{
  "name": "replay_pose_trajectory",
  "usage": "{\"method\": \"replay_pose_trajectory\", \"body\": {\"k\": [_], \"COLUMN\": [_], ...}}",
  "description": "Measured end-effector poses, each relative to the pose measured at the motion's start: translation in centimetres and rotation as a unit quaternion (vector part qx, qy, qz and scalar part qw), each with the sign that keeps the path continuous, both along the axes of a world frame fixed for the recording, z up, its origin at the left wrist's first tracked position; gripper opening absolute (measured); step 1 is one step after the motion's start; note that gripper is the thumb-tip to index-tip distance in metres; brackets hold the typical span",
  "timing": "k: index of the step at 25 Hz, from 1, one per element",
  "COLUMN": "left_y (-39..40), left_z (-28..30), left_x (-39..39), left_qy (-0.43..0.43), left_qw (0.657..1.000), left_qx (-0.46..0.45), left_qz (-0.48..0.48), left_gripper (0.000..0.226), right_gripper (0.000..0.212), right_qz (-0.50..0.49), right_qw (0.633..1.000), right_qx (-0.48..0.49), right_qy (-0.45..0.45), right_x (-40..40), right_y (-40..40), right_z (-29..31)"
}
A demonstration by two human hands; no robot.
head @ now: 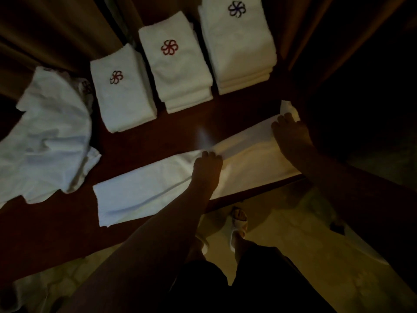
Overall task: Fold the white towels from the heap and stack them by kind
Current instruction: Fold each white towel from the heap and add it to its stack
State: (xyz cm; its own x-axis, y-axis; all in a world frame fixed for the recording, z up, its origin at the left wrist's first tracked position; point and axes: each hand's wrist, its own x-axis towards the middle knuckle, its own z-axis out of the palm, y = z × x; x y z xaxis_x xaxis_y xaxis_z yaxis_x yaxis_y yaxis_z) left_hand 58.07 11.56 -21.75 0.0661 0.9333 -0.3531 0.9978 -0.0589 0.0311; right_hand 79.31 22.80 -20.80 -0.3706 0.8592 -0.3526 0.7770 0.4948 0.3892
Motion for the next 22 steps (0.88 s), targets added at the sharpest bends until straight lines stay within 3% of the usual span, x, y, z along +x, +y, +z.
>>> {"method": "replay_pose_trajectory", "body": {"k": [2, 5, 7, 11, 15, 18, 21, 22], "left_y": [0.4, 0.7, 0.8, 0.9, -1.1, -3.2, -4.7, -5.0], "left_z": [0.5, 1.4, 2.4, 4.7, 5.0, 3.5, 2.0, 1.5], "left_x": [-0.5, -1.3, -1.8, -2.1, -1.3, -0.9, -1.0, -0.9], "left_qy": [0.012, -0.027, -0.036, -0.032, -0.044, -0.081, -0.136, -0.134], "left_qw": [1.000, 0.999, 0.998, 0.999, 0.999, 0.995, 0.985, 0.984], "left_qx": [0.018, -0.021, -0.001, 0.012, 0.000, -0.024, -0.062, -0.074], "left_qz": [-0.004, 0.037, 0.048, 0.040, -0.006, -0.051, -0.088, -0.089], "left_gripper": [0.016, 0.027, 0.030, 0.033, 0.033, 0.025, 0.037, 0.029], "right_gripper": [0.032, 0.034, 0.037, 0.041, 0.042, 0.040, 0.047, 0.048], "right_qz": [0.005, -0.002, -0.029, -0.064, -0.133, -0.215, -0.273, -0.280], "right_qw": [0.999, 0.995, 0.988, 0.978, 0.959, 0.949, 0.943, 0.943], "right_qx": [-0.019, -0.010, -0.021, 0.031, 0.016, -0.029, -0.061, -0.068], "right_qy": [0.026, 0.102, 0.152, 0.194, 0.250, 0.231, 0.180, 0.167], "right_x": [0.9, 1.5, 1.6, 2.9, 4.6, 5.3, 5.4, 5.3], "right_y": [0.2, 0.9, 1.0, -0.6, -4.0, -6.9, -8.8, -9.3], "right_z": [0.2, 1.2, 2.5, 4.6, 4.4, 2.8, 1.1, 0.6]}}
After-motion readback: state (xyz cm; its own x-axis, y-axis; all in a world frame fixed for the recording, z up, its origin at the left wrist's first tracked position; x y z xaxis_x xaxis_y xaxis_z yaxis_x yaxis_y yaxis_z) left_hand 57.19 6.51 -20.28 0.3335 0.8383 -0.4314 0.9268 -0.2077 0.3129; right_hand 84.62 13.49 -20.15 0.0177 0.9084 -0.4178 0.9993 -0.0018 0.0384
